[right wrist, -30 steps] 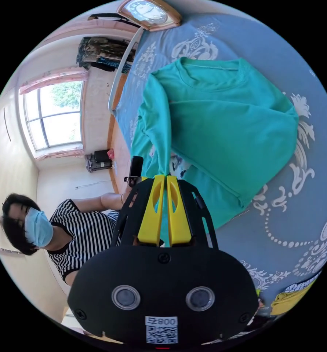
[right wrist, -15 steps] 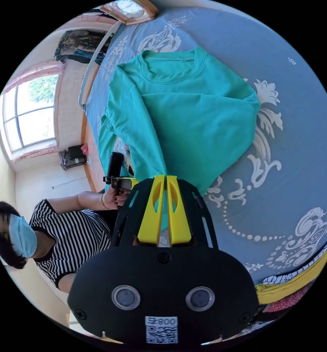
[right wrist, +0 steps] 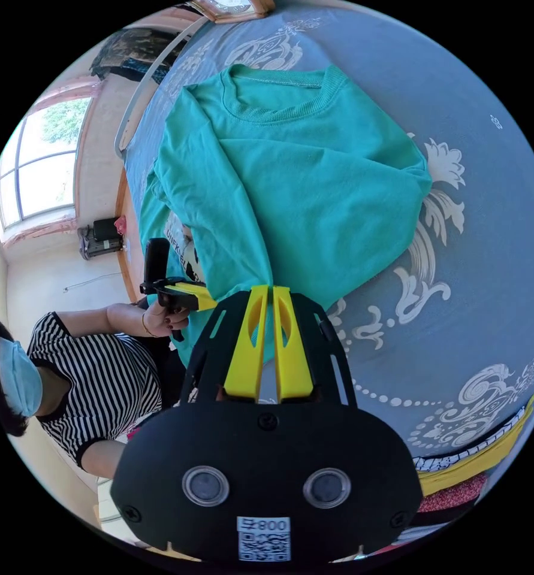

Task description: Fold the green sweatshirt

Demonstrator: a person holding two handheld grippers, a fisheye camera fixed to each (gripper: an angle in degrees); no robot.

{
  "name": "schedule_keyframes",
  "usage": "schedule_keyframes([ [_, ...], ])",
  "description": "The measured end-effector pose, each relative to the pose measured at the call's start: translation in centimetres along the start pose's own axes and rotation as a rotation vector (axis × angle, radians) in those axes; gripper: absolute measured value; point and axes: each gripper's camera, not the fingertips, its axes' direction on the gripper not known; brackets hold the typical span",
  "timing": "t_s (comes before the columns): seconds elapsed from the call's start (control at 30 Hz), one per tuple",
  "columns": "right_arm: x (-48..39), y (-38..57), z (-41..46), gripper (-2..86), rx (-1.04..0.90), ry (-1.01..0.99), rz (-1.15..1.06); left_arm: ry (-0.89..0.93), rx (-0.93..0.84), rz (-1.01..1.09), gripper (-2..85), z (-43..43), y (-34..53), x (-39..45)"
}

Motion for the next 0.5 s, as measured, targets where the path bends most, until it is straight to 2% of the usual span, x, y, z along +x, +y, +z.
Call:
schedule_keyframes([
  [0.33, 1.7, 1.0, -0.3, 0.9, 0.042, 0.153, 0.054, -0.022, -0.026, 0.095, 4.8, -2.1, -0.7, 3.7],
  [0.43, 0.6, 1.5, -1.6, 1.3, 0.212, 0.152, 0.017, -0.052, 0.039, 0.18, 6.2, -6.5, -0.8, 6.1],
  [0.5, -0.7, 0.5, -1.7, 2.0, 0.343, 0.042, -0.074, -0.114, 0.132, 0.236, 7.0, -10.1, -1.3, 7.5],
])
